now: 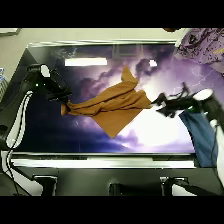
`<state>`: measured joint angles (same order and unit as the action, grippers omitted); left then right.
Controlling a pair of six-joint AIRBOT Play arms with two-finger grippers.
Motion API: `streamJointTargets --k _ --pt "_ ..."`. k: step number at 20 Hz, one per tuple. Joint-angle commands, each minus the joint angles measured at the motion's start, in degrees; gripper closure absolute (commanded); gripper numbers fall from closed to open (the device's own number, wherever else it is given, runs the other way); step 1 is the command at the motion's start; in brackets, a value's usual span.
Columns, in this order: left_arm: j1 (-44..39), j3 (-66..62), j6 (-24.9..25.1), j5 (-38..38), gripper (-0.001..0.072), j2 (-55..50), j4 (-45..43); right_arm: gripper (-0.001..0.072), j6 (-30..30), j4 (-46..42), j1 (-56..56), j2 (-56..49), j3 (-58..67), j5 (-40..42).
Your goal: Fold the clothes and pants, and hang the long-sleeved shirts on hangers.
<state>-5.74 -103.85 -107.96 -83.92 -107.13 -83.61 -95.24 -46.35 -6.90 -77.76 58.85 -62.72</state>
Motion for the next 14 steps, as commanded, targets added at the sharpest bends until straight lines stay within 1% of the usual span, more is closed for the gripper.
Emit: streamJointTargets --k 1,3,4,6,7,10,14 --pt "0.1 0.0 0.0 -0.1 0.0689 0.0 0.0 0.0213 2.7 10.5 12.5 2.2 -13.0 9.1" --pt "0.1 0.0 0.0 -0.1 0.0688 0.0 0.0 0.0212 1.8 12.3 21.8 1.8 -15.6 16.1" --pt "0.1 0.0 0.0 -0.1 0.0688 0.0 0.0 0.0213 -0.5 12.1 26.1 1.2 -15.7 18.3" --pt "0.1 0.0 0.0 -0.1 0.0689 0.0 0.0 0.0216 -3.8 12.1 31.4 -0.8 -15.7 19.7" --pt "0.1 0.0 0.0 -0.1 0.0689 0.0 0.0 0.0216 -4.6 12.2 33.1 -2.0 -15.7 19.8" --pt "0.1 0.0 0.0 -0.1 0.0689 0.0 0.0 0.0217 -4.6 14.6 36.7 -4.2 -15.7 22.3" --pt "0.1 0.0 0.0 -0.1 0.0688 0.0 0.0 0.0234 -4.7 14.5 37.5 -4.4 -15.7 25.3"
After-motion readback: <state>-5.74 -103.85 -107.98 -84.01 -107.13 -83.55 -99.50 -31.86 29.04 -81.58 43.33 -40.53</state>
